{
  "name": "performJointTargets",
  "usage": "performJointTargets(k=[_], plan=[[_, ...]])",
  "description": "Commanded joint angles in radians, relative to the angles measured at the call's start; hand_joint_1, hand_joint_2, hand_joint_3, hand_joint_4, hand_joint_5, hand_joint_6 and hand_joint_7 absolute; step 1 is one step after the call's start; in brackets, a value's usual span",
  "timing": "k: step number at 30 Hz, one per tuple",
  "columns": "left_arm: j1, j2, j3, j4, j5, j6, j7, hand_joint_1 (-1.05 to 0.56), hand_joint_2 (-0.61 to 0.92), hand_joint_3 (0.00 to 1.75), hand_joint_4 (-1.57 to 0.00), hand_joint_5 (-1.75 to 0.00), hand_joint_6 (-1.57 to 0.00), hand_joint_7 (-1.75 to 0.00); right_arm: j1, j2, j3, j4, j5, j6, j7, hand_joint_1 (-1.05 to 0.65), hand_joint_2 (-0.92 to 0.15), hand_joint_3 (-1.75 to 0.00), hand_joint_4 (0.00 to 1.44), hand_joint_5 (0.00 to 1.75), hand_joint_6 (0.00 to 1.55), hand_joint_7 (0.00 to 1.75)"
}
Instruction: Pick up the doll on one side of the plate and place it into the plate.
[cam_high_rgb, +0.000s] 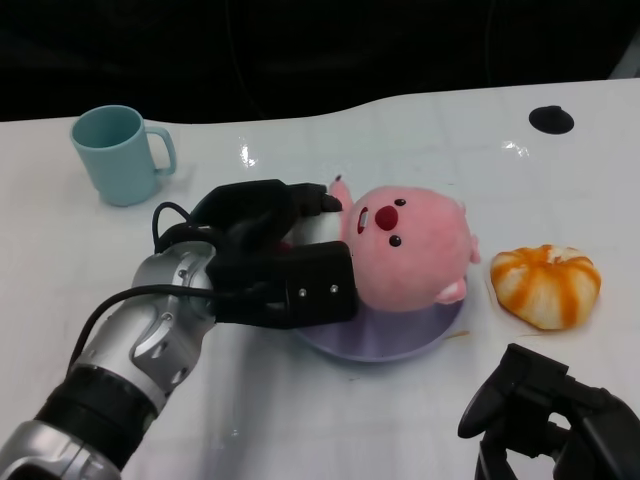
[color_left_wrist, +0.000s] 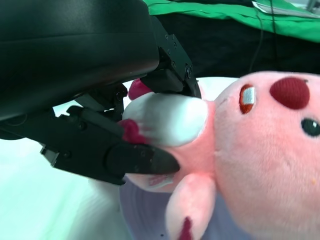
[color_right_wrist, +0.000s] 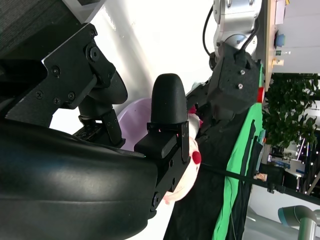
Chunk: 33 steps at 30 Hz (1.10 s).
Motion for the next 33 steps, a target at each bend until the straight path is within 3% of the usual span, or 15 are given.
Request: performJointTargets(k=[1, 3, 6, 9, 19, 33], plan=[[0.005, 0.040, -0.018, -0.052, 0.022, 0.006, -0.052, -0.69, 0.92, 0.39, -0.46, -0.19, -0.37, 0.00, 0.002, -0.005, -0.006, 0.000, 0.005, -0.018, 0.000, 0.08, -0.42, -1.39, 0.73, 1.75, 0.59, 1.56], [0.006, 0.056, -0.028, -0.079, 0.032, 0.013, -0.085, -0.74, 0.92, 0.43, -0.39, -0.15, -0.32, 0.00, 0.001, -0.006, -0.007, 0.002, 0.004, -0.021, 0.001, 0.08, -0.42, -1.39, 0.73, 1.75, 0.59, 1.56], [0.008, 0.095, -0.046, -0.134, 0.054, 0.017, -0.156, -0.91, 0.92, 0.57, -0.17, -0.03, -0.17, 0.00, -0.001, -0.008, -0.009, 0.007, 0.004, -0.025, 0.002, 0.09, -0.42, -1.39, 0.73, 1.75, 0.59, 1.56], [0.017, 0.123, -0.047, -0.177, 0.055, 0.009, -0.201, -0.99, 0.92, 0.62, -0.12, -0.01, -0.12, 0.00, 0.000, -0.006, -0.010, 0.003, 0.010, -0.014, 0.002, 0.08, -0.42, -1.39, 0.73, 1.75, 0.59, 1.56], [0.098, 0.199, 0.037, -0.358, -0.026, -0.002, -0.286, -0.98, 0.92, 0.60, -0.18, -0.04, -0.16, -0.02, -0.003, -0.003, -0.009, 0.002, 0.011, -0.009, -0.001, 0.08, -0.42, -1.39, 0.72, 1.75, 0.59, 1.55], [0.397, 0.219, 0.274, -0.547, -0.307, -0.164, -0.228, -0.78, 0.92, 0.52, -0.36, -0.16, -0.29, -0.06, -0.009, -0.008, -0.016, 0.007, 0.011, -0.011, 0.004, 0.08, -0.43, -1.38, 0.72, 1.75, 0.59, 1.56]])
